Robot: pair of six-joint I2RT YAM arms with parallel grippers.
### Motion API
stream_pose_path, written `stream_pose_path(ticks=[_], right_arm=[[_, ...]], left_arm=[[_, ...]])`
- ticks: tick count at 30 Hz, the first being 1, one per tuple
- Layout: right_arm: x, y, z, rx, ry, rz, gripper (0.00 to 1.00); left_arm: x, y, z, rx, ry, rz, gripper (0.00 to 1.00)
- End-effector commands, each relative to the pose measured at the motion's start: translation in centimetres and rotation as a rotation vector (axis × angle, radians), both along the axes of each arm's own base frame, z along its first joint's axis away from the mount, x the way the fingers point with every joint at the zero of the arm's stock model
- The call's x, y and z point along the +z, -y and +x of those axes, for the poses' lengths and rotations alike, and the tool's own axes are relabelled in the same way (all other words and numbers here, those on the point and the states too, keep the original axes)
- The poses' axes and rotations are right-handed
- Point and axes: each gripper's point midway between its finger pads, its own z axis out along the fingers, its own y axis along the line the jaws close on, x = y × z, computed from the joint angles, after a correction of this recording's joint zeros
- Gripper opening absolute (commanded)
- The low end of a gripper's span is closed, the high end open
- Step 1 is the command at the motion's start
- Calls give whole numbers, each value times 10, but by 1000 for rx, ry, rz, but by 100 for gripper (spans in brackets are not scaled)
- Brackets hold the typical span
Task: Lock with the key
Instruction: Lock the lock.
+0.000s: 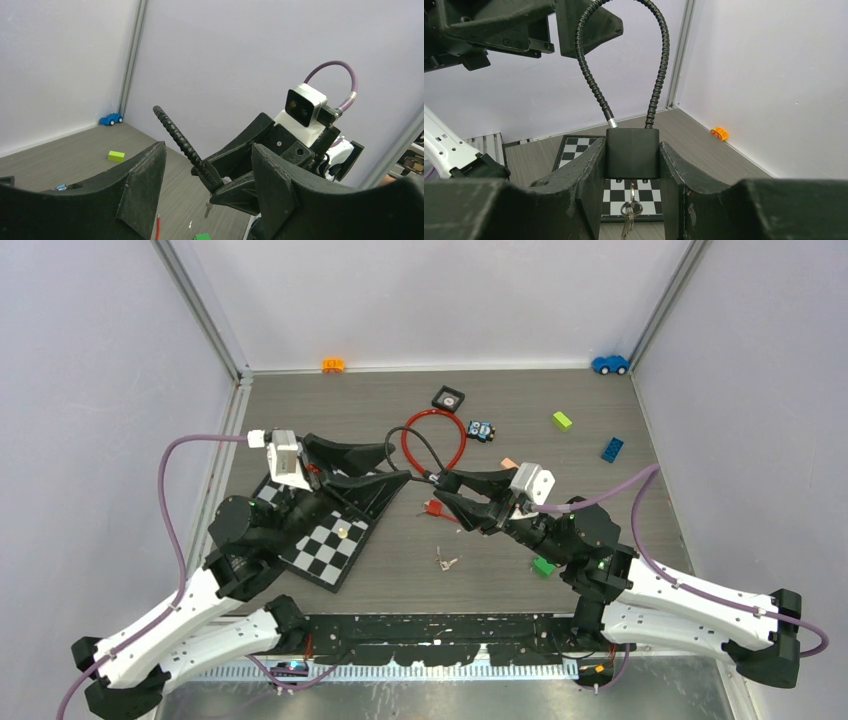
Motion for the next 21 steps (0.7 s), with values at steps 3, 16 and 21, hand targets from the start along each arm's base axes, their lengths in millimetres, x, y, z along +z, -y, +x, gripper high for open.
stream_pose_path(ticks=[3,16,21], right_arm=[[37,8,-6,12,57,93,1],[40,7,-7,16,65,97,1],[40,6,-7,17,67,93,1]], left_arm=[[5,2,-2,-17,-10,1,62],[-8,18,1,-57,-45,41,24],[-16,25,1,-82,-58,75,0]])
